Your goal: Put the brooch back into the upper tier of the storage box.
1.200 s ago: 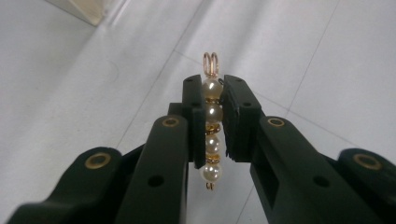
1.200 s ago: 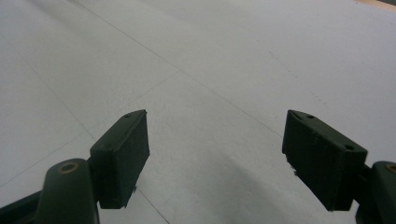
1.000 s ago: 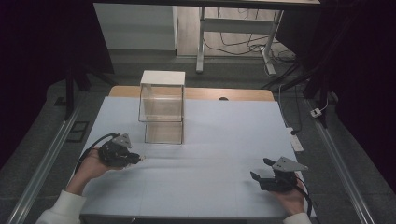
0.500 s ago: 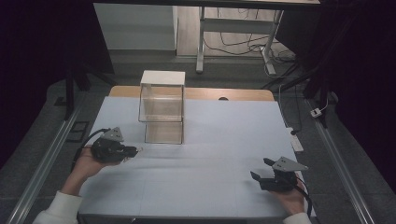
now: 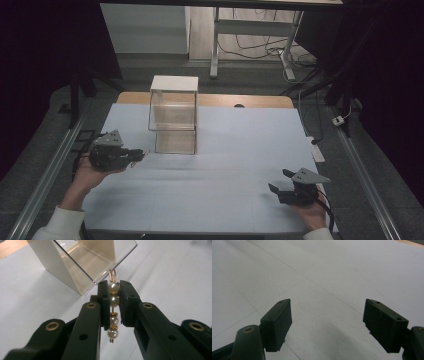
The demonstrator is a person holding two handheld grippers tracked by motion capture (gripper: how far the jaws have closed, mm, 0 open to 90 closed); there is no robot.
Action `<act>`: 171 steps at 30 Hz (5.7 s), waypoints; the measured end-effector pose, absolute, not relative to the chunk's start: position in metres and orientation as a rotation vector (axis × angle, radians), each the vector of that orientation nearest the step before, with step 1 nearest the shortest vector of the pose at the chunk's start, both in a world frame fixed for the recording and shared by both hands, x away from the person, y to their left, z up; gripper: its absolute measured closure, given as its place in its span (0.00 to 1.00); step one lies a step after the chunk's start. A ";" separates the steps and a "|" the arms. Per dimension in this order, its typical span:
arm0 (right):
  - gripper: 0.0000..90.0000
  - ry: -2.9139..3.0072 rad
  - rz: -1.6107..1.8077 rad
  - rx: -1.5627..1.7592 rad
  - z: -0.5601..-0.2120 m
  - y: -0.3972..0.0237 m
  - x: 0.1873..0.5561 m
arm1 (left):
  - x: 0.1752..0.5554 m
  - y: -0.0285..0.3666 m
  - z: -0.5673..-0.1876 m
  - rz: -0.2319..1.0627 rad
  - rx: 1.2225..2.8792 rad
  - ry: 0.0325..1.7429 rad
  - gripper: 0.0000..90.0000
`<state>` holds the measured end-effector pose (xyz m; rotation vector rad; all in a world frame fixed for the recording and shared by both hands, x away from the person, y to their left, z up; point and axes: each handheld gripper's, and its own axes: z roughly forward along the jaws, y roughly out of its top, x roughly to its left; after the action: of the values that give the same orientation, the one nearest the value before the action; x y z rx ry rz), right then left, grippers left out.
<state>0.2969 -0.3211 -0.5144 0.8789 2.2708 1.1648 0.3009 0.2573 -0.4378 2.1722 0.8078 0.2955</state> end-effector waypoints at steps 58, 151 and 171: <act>0.25 2.252 1.181 0.878 -0.512 -0.319 0.298 | 0.284 0.268 -0.361 0.538 1.818 0.824 0.88; 0.26 2.260 1.172 0.875 -0.514 -0.320 0.297 | 0.378 0.174 -0.344 0.526 1.906 0.782 0.86; 0.26 2.252 1.168 0.878 -0.513 -0.322 0.296 | 0.360 0.186 -0.345 0.500 1.867 0.781 0.41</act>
<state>0.2955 -0.3215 -0.5131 0.8784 2.2524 1.1685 0.3600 0.1856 -0.3454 1.8668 0.7813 0.5002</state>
